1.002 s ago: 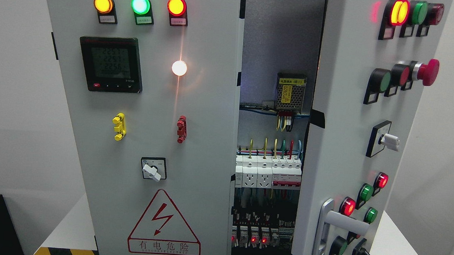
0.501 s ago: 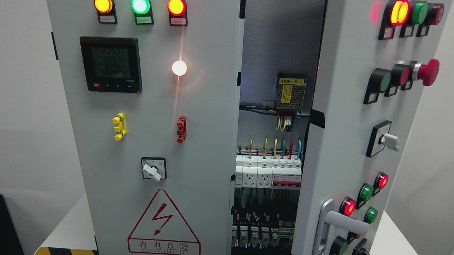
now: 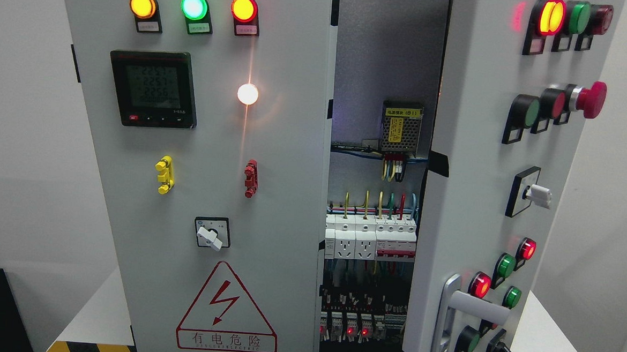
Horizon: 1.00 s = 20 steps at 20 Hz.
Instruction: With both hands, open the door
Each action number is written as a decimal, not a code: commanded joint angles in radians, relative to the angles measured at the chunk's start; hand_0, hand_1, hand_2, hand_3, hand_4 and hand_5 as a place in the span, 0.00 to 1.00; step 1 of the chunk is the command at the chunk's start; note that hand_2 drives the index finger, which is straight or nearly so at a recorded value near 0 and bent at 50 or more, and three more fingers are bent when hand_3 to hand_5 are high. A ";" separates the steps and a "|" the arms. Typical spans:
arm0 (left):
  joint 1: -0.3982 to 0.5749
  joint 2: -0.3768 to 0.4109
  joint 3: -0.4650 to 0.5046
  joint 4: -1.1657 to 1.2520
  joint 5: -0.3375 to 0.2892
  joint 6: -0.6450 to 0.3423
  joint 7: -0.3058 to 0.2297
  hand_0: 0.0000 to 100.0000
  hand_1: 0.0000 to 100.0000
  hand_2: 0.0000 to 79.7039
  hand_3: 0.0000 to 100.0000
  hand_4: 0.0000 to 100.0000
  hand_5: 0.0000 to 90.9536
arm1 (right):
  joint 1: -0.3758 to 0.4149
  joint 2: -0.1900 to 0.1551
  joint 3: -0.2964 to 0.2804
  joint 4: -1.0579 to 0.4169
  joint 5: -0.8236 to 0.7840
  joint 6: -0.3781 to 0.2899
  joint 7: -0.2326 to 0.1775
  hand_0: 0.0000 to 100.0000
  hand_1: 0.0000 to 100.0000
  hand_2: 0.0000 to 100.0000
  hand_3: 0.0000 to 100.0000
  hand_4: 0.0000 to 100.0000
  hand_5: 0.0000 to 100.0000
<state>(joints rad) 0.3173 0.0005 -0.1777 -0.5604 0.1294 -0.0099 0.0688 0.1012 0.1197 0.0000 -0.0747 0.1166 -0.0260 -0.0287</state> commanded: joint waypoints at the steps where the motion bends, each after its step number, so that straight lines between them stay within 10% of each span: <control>1: 0.097 0.070 -0.002 -0.525 -0.001 0.005 0.002 0.00 0.00 0.00 0.00 0.00 0.00 | 0.000 0.000 0.017 0.000 0.000 0.000 0.000 0.19 0.00 0.00 0.00 0.00 0.00; 20: 0.095 0.255 -0.121 -1.147 0.004 -0.002 0.002 0.00 0.00 0.00 0.00 0.00 0.00 | 0.000 0.000 0.015 0.000 0.000 0.000 0.000 0.19 0.00 0.00 0.00 0.00 0.00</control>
<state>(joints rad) 0.4117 0.1295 -0.2076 -1.3226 0.1321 -0.0087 0.0701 0.1012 0.1197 0.0000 -0.0747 0.1166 -0.0260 -0.0287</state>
